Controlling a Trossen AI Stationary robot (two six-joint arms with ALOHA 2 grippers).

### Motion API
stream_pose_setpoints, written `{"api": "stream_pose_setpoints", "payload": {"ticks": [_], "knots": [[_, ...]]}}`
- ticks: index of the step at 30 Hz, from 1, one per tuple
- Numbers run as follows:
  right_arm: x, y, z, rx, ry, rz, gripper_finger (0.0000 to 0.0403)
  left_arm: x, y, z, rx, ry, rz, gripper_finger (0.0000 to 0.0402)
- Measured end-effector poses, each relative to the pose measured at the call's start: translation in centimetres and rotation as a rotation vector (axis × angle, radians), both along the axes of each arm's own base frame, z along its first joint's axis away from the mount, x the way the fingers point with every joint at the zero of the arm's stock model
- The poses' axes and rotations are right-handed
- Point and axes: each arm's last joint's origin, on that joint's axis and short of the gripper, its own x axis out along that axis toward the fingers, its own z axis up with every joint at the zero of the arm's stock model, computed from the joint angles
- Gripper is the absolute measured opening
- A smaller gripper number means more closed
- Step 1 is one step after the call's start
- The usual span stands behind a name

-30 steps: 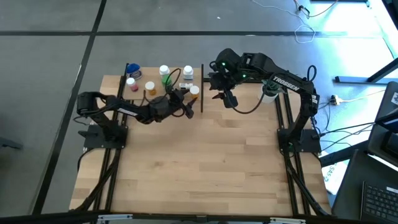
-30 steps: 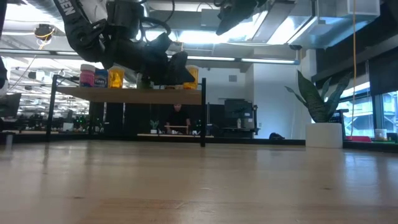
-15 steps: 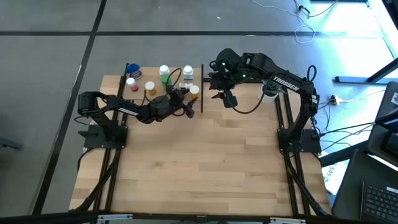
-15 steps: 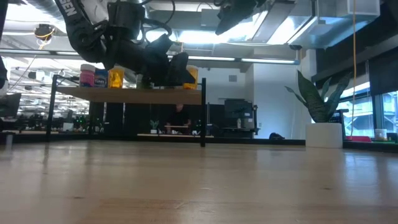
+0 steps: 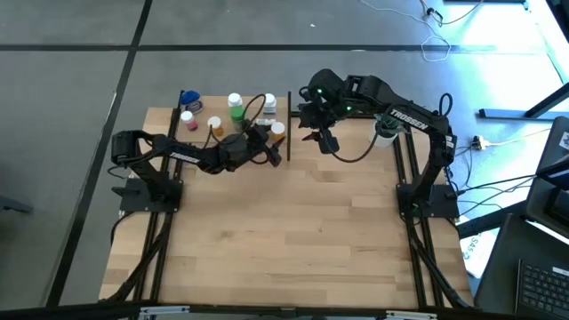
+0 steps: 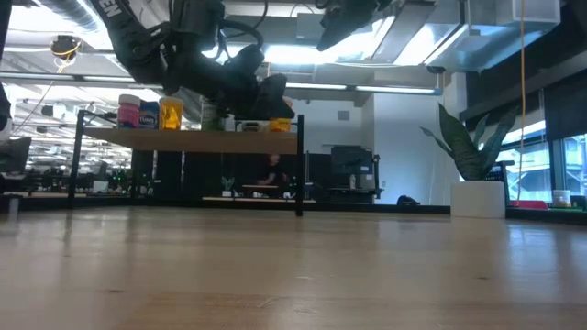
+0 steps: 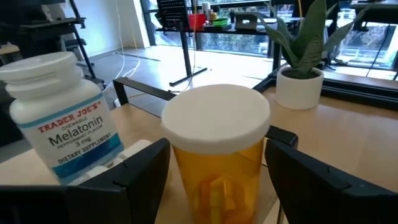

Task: Pick and place medicine bottles onto shelf by color
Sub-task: Remove the orange pill bottle from the shelf

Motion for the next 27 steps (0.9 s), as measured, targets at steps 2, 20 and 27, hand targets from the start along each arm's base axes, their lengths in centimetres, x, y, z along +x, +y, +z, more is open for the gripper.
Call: {"api": "stream_pose_setpoints", "payload": {"ticks": [2, 20, 27], "knots": [[0.0, 0.0, 0.0, 0.000, 0.000, 0.000, 0.0195, 0.0, 0.0, 0.0, 0.000, 0.000, 0.016, 0.0250], [0.0, 0.0, 0.0, 0.001, 0.002, 0.000, 0.0195, 0.3, -2.2, 0.3, 0.042, 0.032, 0.005, 0.0166], [-0.1, 0.0, -0.1, 0.004, 0.011, 0.000, 0.0195, 0.0, -5.3, 1.1, 0.041, 0.080, 0.006, 0.0165]]}}
